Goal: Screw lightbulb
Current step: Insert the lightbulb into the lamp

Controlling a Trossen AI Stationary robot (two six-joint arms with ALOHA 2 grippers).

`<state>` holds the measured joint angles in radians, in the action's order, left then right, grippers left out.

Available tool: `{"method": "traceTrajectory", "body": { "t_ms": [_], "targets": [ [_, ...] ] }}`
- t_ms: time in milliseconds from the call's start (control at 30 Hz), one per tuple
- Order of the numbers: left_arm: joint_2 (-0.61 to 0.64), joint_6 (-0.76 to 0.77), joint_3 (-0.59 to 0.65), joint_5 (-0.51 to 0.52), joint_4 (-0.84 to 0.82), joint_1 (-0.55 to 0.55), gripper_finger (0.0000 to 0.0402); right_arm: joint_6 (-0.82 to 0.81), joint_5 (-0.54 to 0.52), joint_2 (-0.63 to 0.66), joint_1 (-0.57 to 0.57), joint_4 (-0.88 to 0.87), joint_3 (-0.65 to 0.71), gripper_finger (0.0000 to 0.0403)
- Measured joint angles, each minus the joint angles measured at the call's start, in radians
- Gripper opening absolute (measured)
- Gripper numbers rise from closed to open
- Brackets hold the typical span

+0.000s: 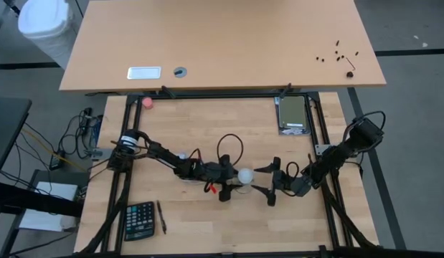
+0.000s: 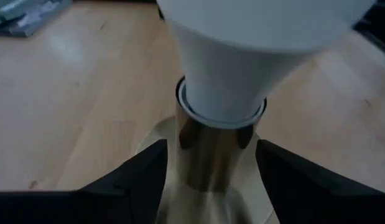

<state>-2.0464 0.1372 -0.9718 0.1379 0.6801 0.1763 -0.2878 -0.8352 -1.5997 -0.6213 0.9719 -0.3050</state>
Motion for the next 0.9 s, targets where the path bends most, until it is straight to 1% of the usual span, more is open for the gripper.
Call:
{"method": "traceTrajectory", "body": {
  "t_ms": [133, 300, 433, 567, 633, 900],
  "targets": [
    [-0.006, -0.005, 0.000, 0.000, 0.043, -0.002, 0.0263, 0.000, 0.000, 0.000, 0.008, 0.000, 0.000, 0.0324],
    [-0.016, -0.013, 0.000, 0.002, 0.069, -0.004, 0.0264, 0.000, 0.016, 0.000, 0.024, 0.005, 0.000, 0.0322],
    [-0.056, -0.016, -0.008, 0.002, 0.120, -0.007, 0.0264, 0.003, 0.028, -0.001, 0.036, 0.023, 0.000, 0.0322],
    [-0.075, -0.008, -0.032, 0.002, 0.128, -0.007, 0.0264, 0.003, 0.030, -0.001, 0.039, 0.026, 0.000, 0.0319],
    [-0.074, -0.021, -0.044, 0.002, 0.135, -0.007, 0.0264, 0.003, 0.047, -0.001, 0.039, 0.029, 0.000, 0.0317],
    [-0.073, -0.054, -0.048, 0.003, 0.131, -0.009, 0.0258, 0.009, 0.053, -0.001, 0.041, 0.035, 0.000, 0.0316]
  ]
}}
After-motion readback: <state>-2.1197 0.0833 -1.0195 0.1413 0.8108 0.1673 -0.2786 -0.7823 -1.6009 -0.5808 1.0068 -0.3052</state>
